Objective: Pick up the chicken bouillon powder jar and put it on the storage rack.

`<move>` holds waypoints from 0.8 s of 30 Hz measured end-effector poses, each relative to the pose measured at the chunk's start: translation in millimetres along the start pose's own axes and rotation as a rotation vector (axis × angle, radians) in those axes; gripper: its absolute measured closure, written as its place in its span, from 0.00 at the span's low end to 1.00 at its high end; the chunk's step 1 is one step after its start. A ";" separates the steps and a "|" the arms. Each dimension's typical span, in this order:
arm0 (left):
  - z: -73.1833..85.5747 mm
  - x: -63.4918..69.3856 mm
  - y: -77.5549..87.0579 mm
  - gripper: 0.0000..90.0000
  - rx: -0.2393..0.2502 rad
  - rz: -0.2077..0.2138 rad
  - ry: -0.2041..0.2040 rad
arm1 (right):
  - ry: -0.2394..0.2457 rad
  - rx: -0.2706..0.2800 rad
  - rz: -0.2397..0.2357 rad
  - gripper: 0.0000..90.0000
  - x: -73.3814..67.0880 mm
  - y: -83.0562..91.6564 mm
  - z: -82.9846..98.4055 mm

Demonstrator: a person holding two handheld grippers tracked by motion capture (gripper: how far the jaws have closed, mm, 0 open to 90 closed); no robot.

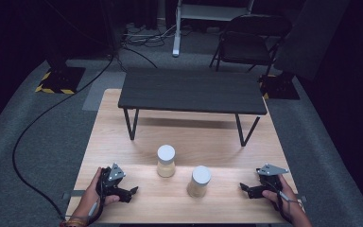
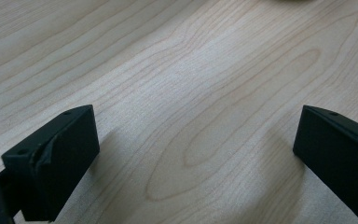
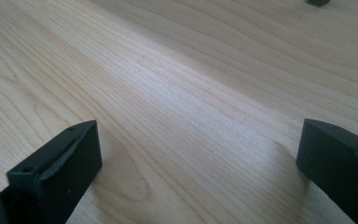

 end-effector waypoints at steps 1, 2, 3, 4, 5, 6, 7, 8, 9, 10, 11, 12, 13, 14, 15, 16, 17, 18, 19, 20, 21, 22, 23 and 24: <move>0.0 0.3 0.1 0.01 0.000 -0.001 0.001 | 0.000 0.000 0.000 0.00 0.0 0.0 0.0; 0.1 0.5 0.1 0.01 0.000 -0.002 0.001 | 0.000 0.000 0.000 0.00 0.0 0.0 0.0; 0.2 0.7 0.2 0.00 0.001 -0.004 0.003 | 0.001 0.000 -0.001 0.00 0.2 0.0 0.0; 0.3 1.0 0.1 0.01 0.001 -0.004 0.005 | 0.002 0.000 -0.002 0.00 0.4 -0.1 0.0; 0.2 1.0 0.2 0.00 0.000 -0.005 0.003 | 0.002 0.000 -0.002 0.00 0.5 -0.1 0.0; 0.4 1.2 0.2 0.00 0.001 -0.006 0.005 | 0.002 0.000 -0.002 0.00 0.5 -0.1 0.0; 0.4 1.6 0.4 0.01 0.001 -0.008 0.006 | 0.002 0.000 -0.002 0.00 0.5 -0.1 0.0; 0.5 1.8 0.4 0.00 0.001 -0.009 0.007 | 0.002 0.000 -0.002 0.00 0.5 -0.1 0.0; 0.5 1.8 0.4 0.01 0.001 -0.009 0.007 | 0.002 0.000 -0.002 0.00 0.5 -0.1 0.0; 0.5 1.9 0.5 0.01 0.001 -0.010 0.008 | 0.002 0.000 -0.002 0.00 0.5 -0.1 -0.1; 0.4 1.8 0.4 0.00 0.001 -0.009 0.008 | 0.002 0.000 -0.002 0.00 0.5 -0.1 -0.1; 0.4 1.9 0.4 0.00 0.002 -0.010 0.009 | 0.002 0.000 -0.002 0.00 0.5 -0.1 -0.1; 0.2 2.4 0.4 0.01 0.000 -0.014 0.012 | 0.002 0.000 -0.002 0.00 0.5 -0.1 -0.1; 0.2 2.9 0.2 0.00 0.001 -0.016 0.017 | 0.002 0.000 -0.002 0.00 0.5 -0.1 -0.1; 0.1 3.1 0.2 0.01 0.001 -0.017 0.019 | 0.002 0.000 -0.002 0.00 0.5 -0.1 -0.1; -1.0 3.9 0.2 0.01 -0.004 -0.021 0.025 | 0.001 0.000 -0.002 0.00 0.5 -0.1 -0.1; -2.2 4.7 0.3 0.01 -0.009 -0.025 0.031 | 0.002 0.000 -0.002 0.00 0.5 -0.1 -0.1; -2.9 5.5 0.2 0.02 -0.009 -0.031 0.030 | 0.002 0.000 -0.002 0.00 0.5 -0.1 -0.1; -4.0 6.6 0.2 0.02 -0.012 -0.038 0.028 | 0.002 0.000 -0.002 0.00 0.5 -0.1 -0.1; -4.0 6.6 0.2 0.02 -0.012 -0.038 0.028 | 0.002 0.000 -0.002 0.00 0.5 -0.1 -0.1; -4.6 8.0 0.8 0.02 -0.009 -0.044 0.027 | 0.002 0.000 -0.002 0.00 0.5 -0.1 -0.1; -4.3 8.3 2.6 0.03 0.004 -0.039 0.037 | 0.002 0.000 -0.002 0.00 0.5 -0.1 -0.1; -4.2 8.1 3.8 0.03 0.013 -0.035 0.040 | 0.002 0.000 -0.002 0.00 0.5 -0.1 -0.1; -3.9 8.6 4.9 0.03 0.022 -0.035 0.043 | 0.002 0.000 -0.002 0.00 0.5 -0.1 -0.1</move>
Point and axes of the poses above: each handheld gripper's, and its own axes: y roughly backward along the jaws, z roughly out of its underside, x roughly to its right, the point moved 4 cm from there along -y, roughly forward along the jaws, and after that the axes turned 8 degrees about y, right-handed, at the moved point
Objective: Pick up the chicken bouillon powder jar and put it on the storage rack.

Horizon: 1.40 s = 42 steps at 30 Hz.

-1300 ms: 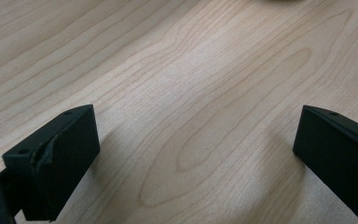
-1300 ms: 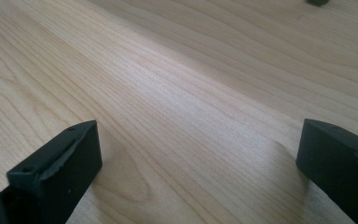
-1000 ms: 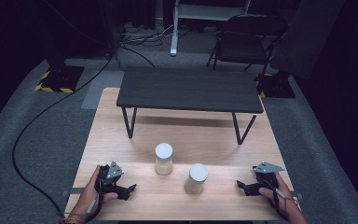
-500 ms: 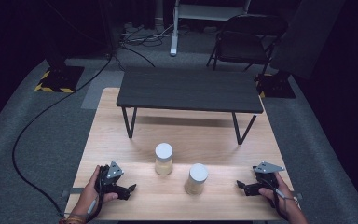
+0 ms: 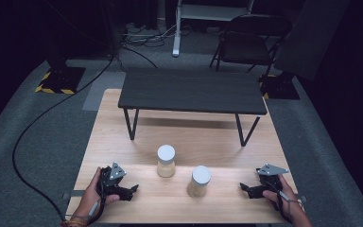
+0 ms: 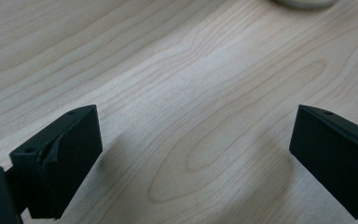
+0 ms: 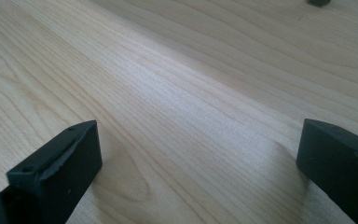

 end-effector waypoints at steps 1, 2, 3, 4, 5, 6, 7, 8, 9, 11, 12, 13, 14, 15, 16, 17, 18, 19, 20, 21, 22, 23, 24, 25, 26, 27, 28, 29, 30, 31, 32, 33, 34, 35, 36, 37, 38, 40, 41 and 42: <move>0.0 0.0 0.0 0.03 0.000 0.000 0.000 | 0.000 0.000 0.000 0.00 0.0 0.0 0.0; -0.9 1.9 1.6 0.03 0.004 -0.009 -0.007 | 0.000 0.000 0.000 0.00 0.0 0.0 0.0; -0.9 1.9 1.6 0.03 0.004 -0.009 -0.007 | 0.000 0.000 0.000 0.00 0.0 0.0 0.0; -1.4 4.1 3.1 0.03 0.007 -0.015 -0.010 | 0.000 0.000 0.000 0.00 0.0 0.0 0.0; -1.1 5.0 3.9 0.03 0.013 -0.015 -0.011 | 0.000 0.000 0.000 0.00 0.0 0.0 0.0; -1.0 6.0 5.0 0.03 0.018 -0.014 -0.011 | 0.000 0.000 0.000 0.00 0.0 0.0 0.0; -0.7 7.5 6.0 0.03 0.025 -0.015 -0.012 | 0.000 0.000 0.000 0.00 0.0 0.0 0.0; -0.6 9.0 7.1 0.03 0.031 -0.018 -0.015 | 0.000 0.000 0.000 0.00 0.0 0.0 0.0; -0.6 10.3 8.3 0.03 0.035 -0.020 -0.015 | 0.000 0.000 0.000 0.00 0.0 0.0 0.0; -0.3 12.8 10.3 0.03 0.047 -0.023 -0.013 | 0.000 0.000 0.000 0.00 0.0 0.0 0.0; -0.6 13.5 11.3 0.03 0.049 -0.023 -0.012 | 0.000 0.000 0.000 0.00 0.0 0.0 0.0; -0.6 14.3 12.1 0.03 0.053 -0.025 -0.016 | 0.000 0.000 0.000 0.00 0.0 0.0 0.0; -0.6 15.2 12.9 0.03 0.057 -0.026 -0.017 | 0.000 0.000 0.000 0.00 0.0 0.0 0.0; -0.7 16.3 13.6 0.03 0.062 -0.027 -0.014 | 0.000 0.000 0.000 0.00 0.0 0.0 0.0; -0.7 16.3 13.6 0.03 0.062 -0.027 -0.014 | 0.000 0.000 0.000 0.00 0.0 0.0 0.0; -0.8 16.6 13.8 0.03 0.065 -0.026 -0.014 | 0.000 0.000 0.000 0.00 0.0 0.0 0.0; -1.3 17.6 15.1 0.03 0.072 -0.025 -0.015 | 0.000 0.000 0.000 0.00 0.0 0.0 0.0; -1.4 17.9 15.8 0.02 0.076 -0.023 -0.014 | 0.000 0.000 0.000 0.00 0.0 0.0 0.0; -1.5 18.7 16.2 0.02 0.080 -0.024 -0.012 | 0.000 0.000 0.000 0.00 0.0 0.0 0.0; -1.5 18.7 16.2 0.02 0.080 -0.024 -0.012 | 0.000 0.000 0.000 0.00 0.0 0.0 0.0; -2.2 19.0 17.1 0.02 0.086 -0.019 -0.011 | 0.000 0.000 0.000 0.00 0.0 0.0 0.0; -2.2 19.0 17.1 0.02 0.086 -0.019 -0.011 | 0.000 0.000 0.000 0.00 0.0 0.0 0.0; -3.1 20.1 17.6 0.02 0.089 -0.018 -0.017 | 0.000 0.000 0.000 0.00 0.0 0.0 0.0; -3.7 20.6 17.7 0.02 0.089 -0.017 -0.020 | 0.000 0.000 0.000 0.00 0.0 0.0 0.0; -4.0 21.2 17.7 0.02 0.090 -0.016 -0.021 | 0.000 0.000 0.000 0.00 0.0 0.0 0.0; -4.3 21.7 18.0 0.02 0.093 -0.015 -0.020 | 0.000 0.000 0.000 0.00 0.0 0.0 0.0; -4.3 21.7 18.0 0.02 0.093 -0.015 -0.020 | 0.000 0.000 0.000 0.00 0.0 0.0 0.0; -5.2 22.4 18.8 0.02 0.099 -0.015 -0.025 | 0.000 0.000 0.000 0.00 0.0 0.0 0.0; -5.2 22.4 18.8 0.02 0.099 -0.015 -0.025 | 0.000 0.000 0.000 0.00 0.0 0.0 0.0; -5.7 23.4 19.6 0.02 0.108 -0.013 -0.023 | 0.000 0.000 0.000 0.00 0.0 0.0 0.0; -6.4 23.6 20.2 0.02 0.109 -0.012 -0.026 | 0.000 0.000 0.000 0.00 0.0 0.0 0.0; -6.4 23.6 20.2 0.02 0.109 -0.012 -0.026 | 0.000 0.000 0.000 0.00 0.0 0.0 0.0; -7.1 24.8 20.1 0.02 0.114 -0.011 -0.027 | 0.000 0.000 0.000 0.00 0.0 0.0 0.0; -8.3 25.2 20.2 0.02 0.111 -0.010 -0.033 | 0.000 0.000 0.000 0.00 0.0 0.0 0.0; -9.0 25.9 19.7 0.02 0.110 -0.007 -0.033 | 0.000 0.000 0.000 0.00 0.0 0.0 0.0; -10.2 26.6 19.5 0.02 0.108 -0.007 -0.039 | 0.000 0.000 0.000 0.00 0.0 0.0 0.0; -11.1 27.2 18.9 0.02 0.109 -0.004 -0.039 | 0.000 0.000 0.000 0.00 0.0 0.0 0.0; -13.0 28.4 18.3 0.02 0.110 0.001 -0.045 | 0.000 0.000 0.000 0.00 0.0 0.0 0.0; -14.4 29.1 18.0 0.02 0.109 0.003 -0.051 | 0.000 0.000 0.000 0.00 0.0 0.0 0.0; -15.2 29.7 17.3 0.02 0.113 0.008 -0.048 | 0.000 0.000 0.000 0.00 0.0 0.0 0.0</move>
Point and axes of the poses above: each handheld gripper's, and its own axes: y roughly backward along the jaws, z roughly out of its underside, x roughly to its right, the point moved 4 cm from there along -y, roughly forward along the jaws, and after that the axes turned 8 degrees about y, right-handed, at the moved point
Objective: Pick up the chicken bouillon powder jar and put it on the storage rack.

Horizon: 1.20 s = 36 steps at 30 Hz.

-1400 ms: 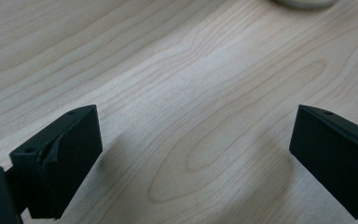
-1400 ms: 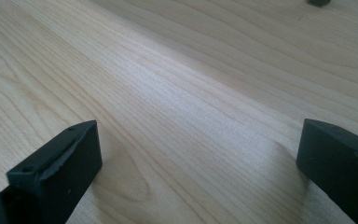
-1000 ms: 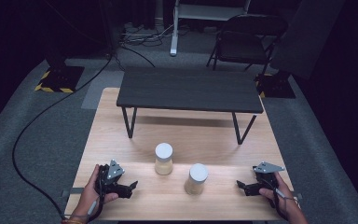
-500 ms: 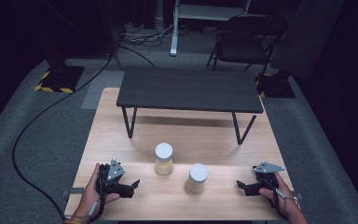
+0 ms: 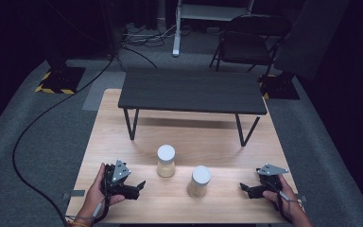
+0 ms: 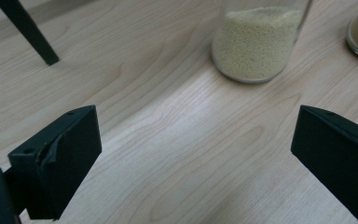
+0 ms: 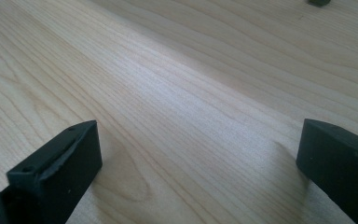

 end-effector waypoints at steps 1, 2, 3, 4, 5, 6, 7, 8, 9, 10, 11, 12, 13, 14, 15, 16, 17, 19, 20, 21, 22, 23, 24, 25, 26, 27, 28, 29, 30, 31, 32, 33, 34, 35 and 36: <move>-1.1 -0.3 -0.8 0.02 0.002 0.010 0.003 | 0.000 0.000 0.000 0.00 0.0 0.0 0.0; -3.0 0.5 -1.7 0.02 0.002 0.019 0.002 | 0.000 0.000 0.000 0.00 0.0 0.0 0.0; -3.0 0.5 -1.7 0.02 0.002 0.019 0.002 | 0.000 0.000 0.000 0.00 0.0 0.0 0.0; -5.2 2.7 -2.8 0.02 0.004 0.023 -0.010 | 0.000 0.000 0.000 0.00 0.0 0.0 0.0; -5.2 2.7 -2.8 0.02 0.004 0.023 -0.010 | 0.000 0.000 0.000 0.00 0.0 0.0 0.0; -7.9 4.1 -4.5 0.02 0.003 0.030 -0.016 | 0.000 0.000 0.000 0.00 0.0 0.0 0.0; -9.1 4.9 -5.6 0.02 0.005 0.034 -0.017 | 0.000 0.000 0.000 0.00 0.0 0.0 0.0; -10.5 5.8 -6.7 0.02 0.003 0.036 -0.019 | 0.000 0.000 0.000 0.00 0.0 0.0 0.0; -11.9 6.5 -7.7 0.02 0.004 0.040 -0.023 | 0.000 0.000 0.000 0.00 0.0 0.0 0.0; -13.4 7.3 -8.7 0.02 0.004 0.045 -0.027 | 0.000 0.000 0.000 0.00 0.0 0.0 0.0; -13.4 7.3 -8.7 0.02 0.004 0.045 -0.027 | 0.000 0.000 0.000 0.00 0.0 0.0 0.0; -15.0 8.9 -10.3 0.02 0.005 0.048 -0.031 | 0.000 0.000 0.000 0.00 0.0 0.0 0.0; -16.1 9.6 -11.1 0.02 0.007 0.050 -0.033 | 0.000 0.000 0.000 0.00 0.0 0.0 0.0; -19.4 11.0 -13.4 0.02 0.006 0.058 -0.035 | 0.000 0.000 0.000 0.00 0.0 0.0 0.0; -19.4 11.0 -13.4 0.02 0.006 0.058 -0.035 | 0.000 0.000 0.000 0.00 0.0 0.0 0.0; -22.7 12.5 -15.1 0.02 0.009 0.064 -0.038 | 0.000 0.000 0.000 0.00 0.0 0.0 0.0; -22.7 12.5 -15.1 0.02 0.009 0.064 -0.038 | 0.000 0.000 0.000 0.00 0.0 0.0 0.0; -26.1 13.8 -17.5 0.02 0.012 0.069 -0.042 | 0.000 0.000 0.000 0.00 0.0 0.0 0.0; -27.3 14.4 -18.9 0.02 0.014 0.072 -0.041 | 0.000 0.000 0.000 0.00 0.0 0.0 0.0; -27.3 14.4 -18.9 0.02 0.014 0.072 -0.041 | 0.000 0.000 0.000 0.00 0.0 0.0 0.0; -29.4 14.8 -20.8 0.02 0.014 0.079 -0.043 | 0.000 0.000 0.000 0.00 0.0 0.0 0.0; -29.4 14.8 -20.8 0.02 0.014 0.079 -0.043 | 0.000 0.000 0.000 0.00 0.0 0.0 0.0; -32.0 15.9 -22.8 0.02 0.012 0.081 -0.051 | 0.000 0.000 0.000 0.00 0.0 0.0 0.0; -33.2 16.3 -23.5 0.02 0.013 0.080 -0.054 | 0.000 0.000 0.000 0.00 0.0 0.0 0.0; -34.2 16.4 -24.1 0.02 0.015 0.084 -0.049 | 0.000 0.000 0.000 0.00 0.0 0.0 0.0; -34.2 16.4 -24.1 0.02 0.015 0.084 -0.049 | 0.000 0.000 0.000 0.00 0.0 0.0 0.0; -35.9 16.2 -25.5 0.02 0.020 0.089 -0.049 | 0.000 0.000 0.000 0.00 0.0 0.0 0.0; -36.9 16.3 -26.5 0.02 0.019 0.089 -0.048 | 0.000 0.000 0.000 0.00 0.0 0.0 0.0; -37.7 16.2 -27.6 0.02 0.018 0.090 -0.048 | 0.000 0.000 0.000 0.00 0.0 0.0 0.0; -37.7 16.2 -27.6 0.02 0.018 0.090 -0.048 | 0.000 0.000 0.000 0.00 0.0 0.0 0.0; -39.5 15.9 -30.6 0.02 0.015 0.099 -0.047 | 0.000 0.000 0.000 0.00 0.0 0.0 0.0; -39.5 15.9 -30.6 0.02 0.015 0.099 -0.047 | 0.000 0.000 0.000 0.00 0.0 0.0 0.0; -40.7 16.1 -32.4 0.02 0.012 0.102 -0.050 | 0.000 0.000 0.000 0.00 0.0 0.0 0.0; -41.8 16.3 -33.6 0.02 0.009 0.104 -0.056 | 0.000 0.000 0.000 0.00 0.0 0.0 0.0; -44.3 16.7 -37.2 0.02 0.007 0.113 -0.060 | 0.000 0.000 0.000 0.00 0.0 0.0 0.0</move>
Point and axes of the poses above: each handheld gripper's, and its own axes: y roughly backward along the jaws, z roughly out of its underside, x roughly to its right, the point moved 4 cm from there along -y, roughly forward along the jaws, and after that the axes turned 8 degrees about y, right-handed, at the moved point
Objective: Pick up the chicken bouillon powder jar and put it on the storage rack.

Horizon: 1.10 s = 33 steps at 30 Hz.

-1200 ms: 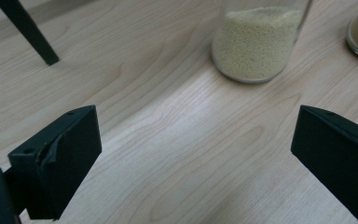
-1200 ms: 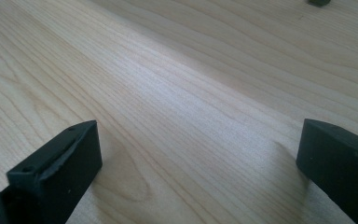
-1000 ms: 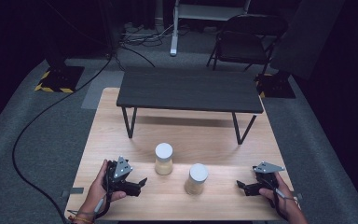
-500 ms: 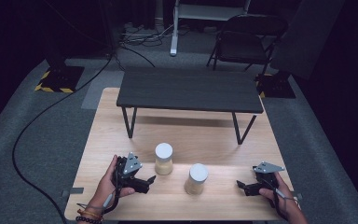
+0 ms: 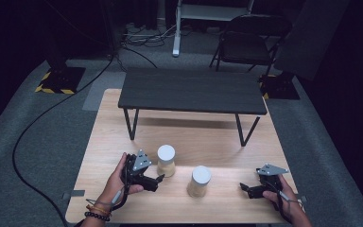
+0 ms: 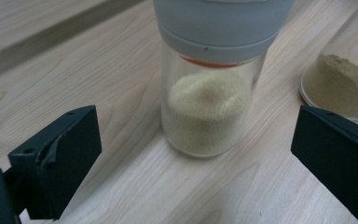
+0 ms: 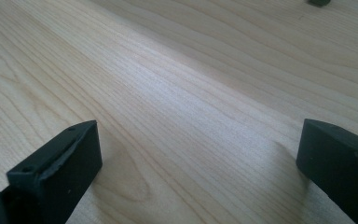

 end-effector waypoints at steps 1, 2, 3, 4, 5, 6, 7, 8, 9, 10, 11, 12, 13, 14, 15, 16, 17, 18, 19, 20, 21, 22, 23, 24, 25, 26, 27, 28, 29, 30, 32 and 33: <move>-1.2 0.3 -1.7 0.02 0.000 0.001 -0.002 | 0.000 0.000 0.000 0.00 0.0 0.0 0.0; -2.7 0.5 -3.5 0.02 -0.003 0.005 -0.003 | 0.000 0.000 0.000 0.00 0.0 0.0 0.0; -2.7 0.5 -3.5 0.02 -0.003 0.005 -0.003 | 0.000 0.000 0.000 0.00 0.0 0.0 0.0; -5.6 1.1 -7.1 0.02 -0.006 0.009 -0.011 | 0.000 0.000 0.000 0.00 0.0 0.0 0.0; -5.6 1.1 -7.1 0.02 -0.006 0.009 -0.011 | 0.000 0.000 0.000 0.00 0.0 0.0 0.0; -7.0 1.1 -8.7 0.02 -0.006 0.013 -0.013 | 0.000 0.000 0.000 0.00 0.0 0.0 0.0; -9.4 0.7 -12.3 0.02 -0.007 0.023 -0.010 | 0.000 0.000 0.000 0.00 0.0 0.0 0.0; -9.4 0.7 -12.3 0.02 -0.007 0.023 -0.010 | 0.000 0.000 0.000 0.00 0.0 0.0 0.0; -10.4 0.6 -14.3 0.02 -0.007 0.027 -0.009 | 0.000 0.000 0.000 0.00 0.0 0.0 0.0; -11.7 -0.2 -18.3 0.02 -0.007 0.039 -0.003 | 0.000 0.000 0.000 0.00 0.0 0.0 0.0; -12.6 -0.6 -20.2 0.02 -0.010 0.044 0.000 | 0.000 0.000 0.000 0.00 0.0 0.0 0.0; -12.6 -0.6 -20.2 0.02 -0.010 0.044 0.000 | 0.000 0.000 0.000 0.00 0.0 0.0 0.0; -13.0 -1.1 -23.3 0.02 -0.003 0.048 0.012 | 0.000 0.000 0.000 0.00 0.0 0.0 0.0; -13.0 -1.1 -23.3 0.02 -0.003 0.048 0.012 | 0.000 0.000 0.000 0.00 0.0 0.0 0.0; -13.3 -2.0 -24.5 0.02 0.001 0.052 0.021 | 0.000 0.000 0.000 0.00 0.0 0.0 0.0; -12.3 -3.5 -26.1 0.02 0.019 0.051 0.045 | 0.000 0.000 0.000 0.00 0.0 0.0 0.0; -12.3 -3.5 -26.1 0.02 0.019 0.051 0.045 | 0.000 0.000 0.000 0.00 0.0 0.0 0.0; -11.9 -5.3 -27.5 0.02 0.032 0.045 0.078 | 0.000 0.000 0.000 0.00 0.0 0.0 0.0; -11.9 -5.3 -27.5 0.02 0.032 0.045 0.078 | 0.000 0.000 0.000 0.00 0.0 0.0 0.0; -11.9 -6.1 -27.9 0.02 0.036 0.046 0.089 | 0.000 0.000 0.000 0.00 0.0 0.0 0.0; -12.1 -8.2 -29.6 0.03 0.044 0.057 0.109 | 0.000 0.000 0.000 0.00 0.0 0.0 0.0; -12.4 -7.7 -30.7 0.03 0.047 0.055 0.110 | 0.000 0.000 0.000 0.00 0.0 0.0 0.0; -12.5 -7.0 -31.7 0.03 0.049 0.052 0.110 | 0.000 0.000 0.000 0.00 0.0 0.0 0.0; -12.8 -6.5 -33.1 0.03 0.048 0.050 0.112 | 0.000 0.000 0.000 0.00 0.0 0.0 0.0; -12.8 -5.6 -34.6 0.04 0.049 0.050 0.114 | 0.000 0.000 0.000 0.00 0.0 0.0 0.0; -13.0 -4.7 -35.9 0.04 0.045 0.048 0.109 | 0.000 0.000 0.000 0.00 0.0 0.0 0.0; -13.1 -3.1 -37.4 0.04 0.042 0.043 0.106 | 0.000 0.000 0.000 0.00 0.0 0.0 0.0; -13.1 -3.1 -37.4 0.05 0.042 0.043 0.106 | 0.000 0.000 0.000 0.00 0.0 0.0 0.0; -12.7 -0.3 -39.3 0.07 0.041 0.033 0.098 | 0.000 0.000 0.000 0.00 0.0 0.0 0.0; -12.7 -0.3 -39.3 0.07 0.041 0.033 0.098 | 0.000 0.000 0.000 0.00 0.0 0.0 0.0; -9.3 1.8 -39.1 0.09 0.070 0.034 0.110 | 0.000 0.000 0.000 0.00 0.0 0.0 0.0; -8.8 2.2 -38.7 0.09 0.077 0.035 0.111 | 0.000 0.000 0.000 0.00 0.0 0.0 0.0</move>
Point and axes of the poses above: each handheld gripper's, and its own axes: y roughly backward along the jaws, z roughly out of its underside, x roughly to its right, the point moved 4 cm from there along -y, roughly forward along the jaws, and after that the axes turned 8 degrees about y, right-handed, at the moved point
